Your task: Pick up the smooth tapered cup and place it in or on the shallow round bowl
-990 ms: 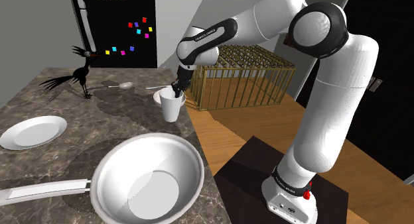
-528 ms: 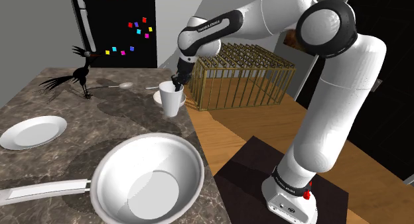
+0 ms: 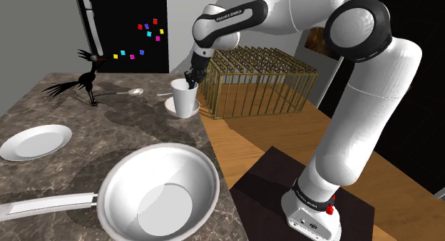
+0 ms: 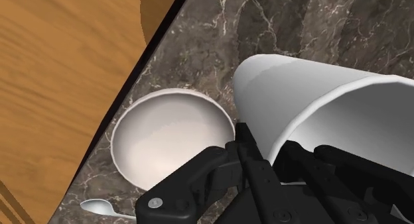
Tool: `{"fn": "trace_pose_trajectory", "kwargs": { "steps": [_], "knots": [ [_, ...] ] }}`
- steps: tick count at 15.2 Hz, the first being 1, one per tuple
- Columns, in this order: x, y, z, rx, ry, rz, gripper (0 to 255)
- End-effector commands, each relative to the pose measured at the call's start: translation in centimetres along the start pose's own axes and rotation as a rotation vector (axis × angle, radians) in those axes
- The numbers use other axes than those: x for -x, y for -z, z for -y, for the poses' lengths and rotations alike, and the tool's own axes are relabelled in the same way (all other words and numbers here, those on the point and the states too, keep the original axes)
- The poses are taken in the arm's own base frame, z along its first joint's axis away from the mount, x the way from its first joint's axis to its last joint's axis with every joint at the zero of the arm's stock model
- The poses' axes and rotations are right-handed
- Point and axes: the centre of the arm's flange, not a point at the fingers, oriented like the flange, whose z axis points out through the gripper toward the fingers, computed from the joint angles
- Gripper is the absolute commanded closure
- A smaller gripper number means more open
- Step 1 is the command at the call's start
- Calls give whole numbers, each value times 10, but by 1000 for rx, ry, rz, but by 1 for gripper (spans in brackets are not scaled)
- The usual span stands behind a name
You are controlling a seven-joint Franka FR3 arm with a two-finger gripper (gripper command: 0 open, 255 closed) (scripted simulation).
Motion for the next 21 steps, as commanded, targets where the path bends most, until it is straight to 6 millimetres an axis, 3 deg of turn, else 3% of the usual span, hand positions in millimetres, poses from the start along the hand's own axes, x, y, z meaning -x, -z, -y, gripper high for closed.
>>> {"fn": "trace_pose_trajectory", "kwargs": {
  "steps": [1,6,18,21],
  "knots": [
    [-2,10,2,0,0,0,255],
    [-5,31,6,0,0,0,255],
    [-131,77,-93,0,0,0,255],
    [-129,61,-95,0,0,0,255]
  ]
}}
